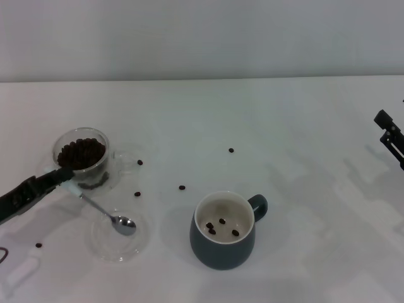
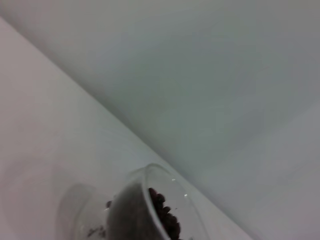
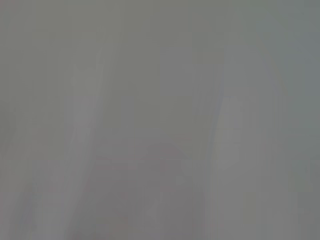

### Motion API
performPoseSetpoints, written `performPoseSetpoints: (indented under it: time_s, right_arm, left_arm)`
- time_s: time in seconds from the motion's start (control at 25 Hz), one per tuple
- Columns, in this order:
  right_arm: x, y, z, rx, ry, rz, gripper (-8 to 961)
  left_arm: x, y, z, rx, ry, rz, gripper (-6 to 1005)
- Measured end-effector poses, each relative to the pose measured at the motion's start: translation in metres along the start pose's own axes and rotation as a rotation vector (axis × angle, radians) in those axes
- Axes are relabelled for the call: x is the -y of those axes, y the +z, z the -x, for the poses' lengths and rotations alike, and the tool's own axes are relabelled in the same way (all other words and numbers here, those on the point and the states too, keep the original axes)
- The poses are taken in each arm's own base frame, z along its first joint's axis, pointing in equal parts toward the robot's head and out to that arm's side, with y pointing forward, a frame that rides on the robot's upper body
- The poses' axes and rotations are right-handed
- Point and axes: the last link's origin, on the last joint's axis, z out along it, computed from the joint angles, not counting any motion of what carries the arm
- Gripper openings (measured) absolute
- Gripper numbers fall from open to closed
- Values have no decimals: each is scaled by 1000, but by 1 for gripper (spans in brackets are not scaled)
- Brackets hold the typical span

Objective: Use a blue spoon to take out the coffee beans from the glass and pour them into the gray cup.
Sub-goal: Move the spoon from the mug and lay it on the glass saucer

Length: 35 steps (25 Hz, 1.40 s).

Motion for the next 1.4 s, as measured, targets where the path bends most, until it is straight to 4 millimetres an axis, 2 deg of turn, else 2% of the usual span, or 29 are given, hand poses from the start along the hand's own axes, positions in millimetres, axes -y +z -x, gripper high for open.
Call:
performPoseSetpoints:
  time_s: [0.48, 0.76, 1.04, 1.4]
  right_arm:
    - [1, 0, 2, 13, 25, -12, 617]
    - [0, -1, 1, 12, 31, -15, 617]
    - [-1, -1, 0, 11, 36, -12, 617]
    - [-3, -1, 0, 9, 39, -5, 617]
  left_arm:
    - [10, -2, 4, 5, -38, -46, 156]
    - [9, 7, 9, 22, -41, -41, 190]
    - [8, 17, 24, 64, -55, -31, 224]
    - [14, 10, 31, 61, -79, -47, 268]
